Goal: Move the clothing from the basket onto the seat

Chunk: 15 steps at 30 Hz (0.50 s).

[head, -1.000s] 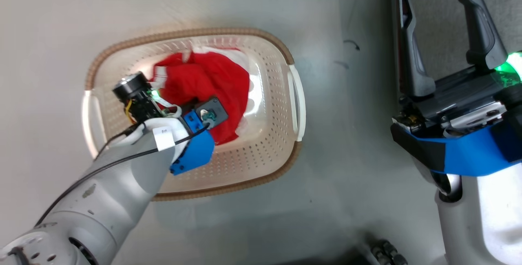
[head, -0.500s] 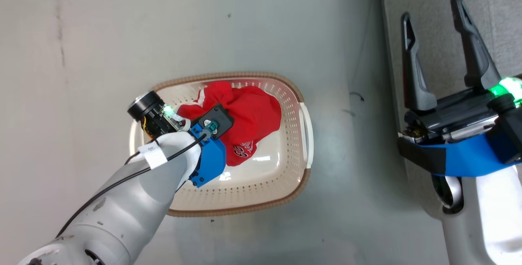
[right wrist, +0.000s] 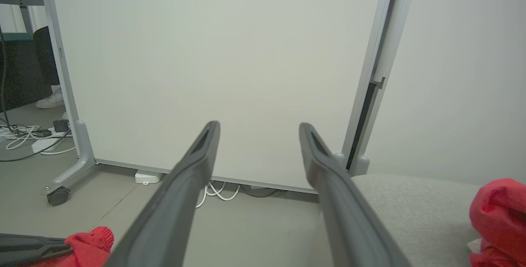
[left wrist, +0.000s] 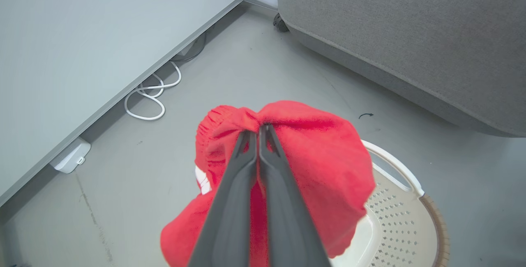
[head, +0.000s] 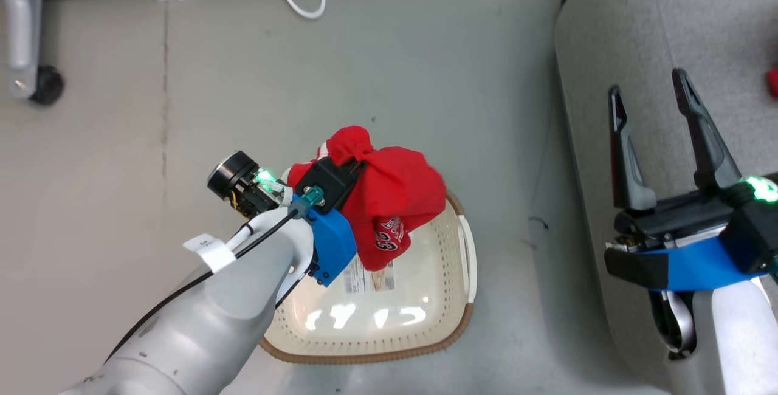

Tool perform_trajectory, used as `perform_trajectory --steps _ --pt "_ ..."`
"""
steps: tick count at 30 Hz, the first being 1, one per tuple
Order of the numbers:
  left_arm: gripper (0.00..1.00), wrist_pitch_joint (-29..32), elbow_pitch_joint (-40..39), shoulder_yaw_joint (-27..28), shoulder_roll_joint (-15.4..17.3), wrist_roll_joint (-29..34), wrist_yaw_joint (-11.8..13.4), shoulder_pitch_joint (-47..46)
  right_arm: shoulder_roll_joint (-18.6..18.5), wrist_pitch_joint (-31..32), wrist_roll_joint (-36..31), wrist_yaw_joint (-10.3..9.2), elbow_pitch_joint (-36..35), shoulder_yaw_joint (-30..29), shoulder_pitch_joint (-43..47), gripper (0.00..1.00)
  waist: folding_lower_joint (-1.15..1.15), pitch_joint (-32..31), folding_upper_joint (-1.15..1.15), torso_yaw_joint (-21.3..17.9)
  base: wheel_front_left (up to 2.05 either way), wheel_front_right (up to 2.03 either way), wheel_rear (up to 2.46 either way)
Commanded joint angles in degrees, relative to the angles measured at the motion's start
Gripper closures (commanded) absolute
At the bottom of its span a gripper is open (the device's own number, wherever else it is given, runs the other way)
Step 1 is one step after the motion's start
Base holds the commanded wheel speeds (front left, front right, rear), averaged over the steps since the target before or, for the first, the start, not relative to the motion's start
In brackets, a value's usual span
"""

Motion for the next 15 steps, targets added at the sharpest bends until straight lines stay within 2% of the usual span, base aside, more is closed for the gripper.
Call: perform_trajectory --steps 1,15 --pt "1.00 -0.3 -2.1 1.0 0.7 1.0 0.6 0.8 -0.2 -0.2 0.5 0.03 0.4 -0.3 1.4 0.00 0.01 -3.7 0.00 1.0 0.00 0.00 0.00" --pt "1.00 -0.3 -18.6 15.2 3.3 2.8 1.2 7.6 -0.3 -0.2 1.6 0.03 2.4 -0.7 7.4 0.00 0.01 -14.7 0.00 1.4 0.00 0.00 0.00"
